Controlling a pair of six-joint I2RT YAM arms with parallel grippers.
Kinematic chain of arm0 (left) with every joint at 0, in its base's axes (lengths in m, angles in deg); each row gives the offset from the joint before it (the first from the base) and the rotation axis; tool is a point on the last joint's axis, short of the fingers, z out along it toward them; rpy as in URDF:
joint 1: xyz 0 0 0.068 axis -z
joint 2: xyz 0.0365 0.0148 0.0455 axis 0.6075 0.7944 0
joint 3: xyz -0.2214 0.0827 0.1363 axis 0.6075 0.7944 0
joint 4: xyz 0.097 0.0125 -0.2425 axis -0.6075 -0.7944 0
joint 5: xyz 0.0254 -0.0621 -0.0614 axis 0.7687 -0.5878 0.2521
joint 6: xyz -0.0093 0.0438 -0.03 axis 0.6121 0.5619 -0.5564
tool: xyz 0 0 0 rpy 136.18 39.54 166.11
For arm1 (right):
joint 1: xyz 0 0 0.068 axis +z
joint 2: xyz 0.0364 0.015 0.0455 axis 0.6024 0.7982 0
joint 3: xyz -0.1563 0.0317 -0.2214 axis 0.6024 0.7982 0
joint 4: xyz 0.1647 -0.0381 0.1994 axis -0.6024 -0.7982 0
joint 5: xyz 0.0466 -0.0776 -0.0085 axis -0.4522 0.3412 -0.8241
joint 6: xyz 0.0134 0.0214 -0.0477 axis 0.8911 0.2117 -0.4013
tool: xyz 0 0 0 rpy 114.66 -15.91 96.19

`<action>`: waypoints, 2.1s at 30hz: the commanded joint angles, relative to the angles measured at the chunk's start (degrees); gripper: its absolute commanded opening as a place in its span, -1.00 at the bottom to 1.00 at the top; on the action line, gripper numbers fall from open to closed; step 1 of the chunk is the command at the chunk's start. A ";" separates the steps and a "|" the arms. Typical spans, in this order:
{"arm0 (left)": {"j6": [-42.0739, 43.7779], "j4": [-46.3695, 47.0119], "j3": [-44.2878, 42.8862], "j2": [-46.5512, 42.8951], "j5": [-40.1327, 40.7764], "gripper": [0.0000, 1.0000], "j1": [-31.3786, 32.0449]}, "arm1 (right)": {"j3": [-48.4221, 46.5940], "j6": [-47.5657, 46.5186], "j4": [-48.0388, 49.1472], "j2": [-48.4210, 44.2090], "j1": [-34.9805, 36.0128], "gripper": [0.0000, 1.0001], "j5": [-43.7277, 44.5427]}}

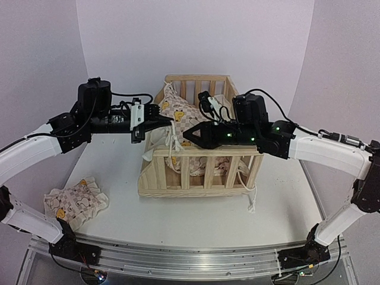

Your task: Set up the pet bed

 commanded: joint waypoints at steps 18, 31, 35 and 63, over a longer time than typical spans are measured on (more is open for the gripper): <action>-9.41 6.58 -5.34 4.35 1.50 -1.00 -0.34 | 3.36 1.17 14.01 0.40 0.34 -0.53 -13.97; -11.22 8.16 -7.54 5.80 0.48 -1.00 -0.60 | -0.37 -8.08 -4.05 -2.85 -1.94 -0.49 -7.37; -11.64 8.24 -7.30 5.84 -0.07 -1.00 -0.65 | -1.42 -8.68 -5.30 -1.61 -2.01 -0.46 -7.57; -11.09 9.81 -5.97 5.42 0.45 -1.00 -0.60 | -0.11 -4.77 2.37 1.40 -2.05 -1.00 -12.08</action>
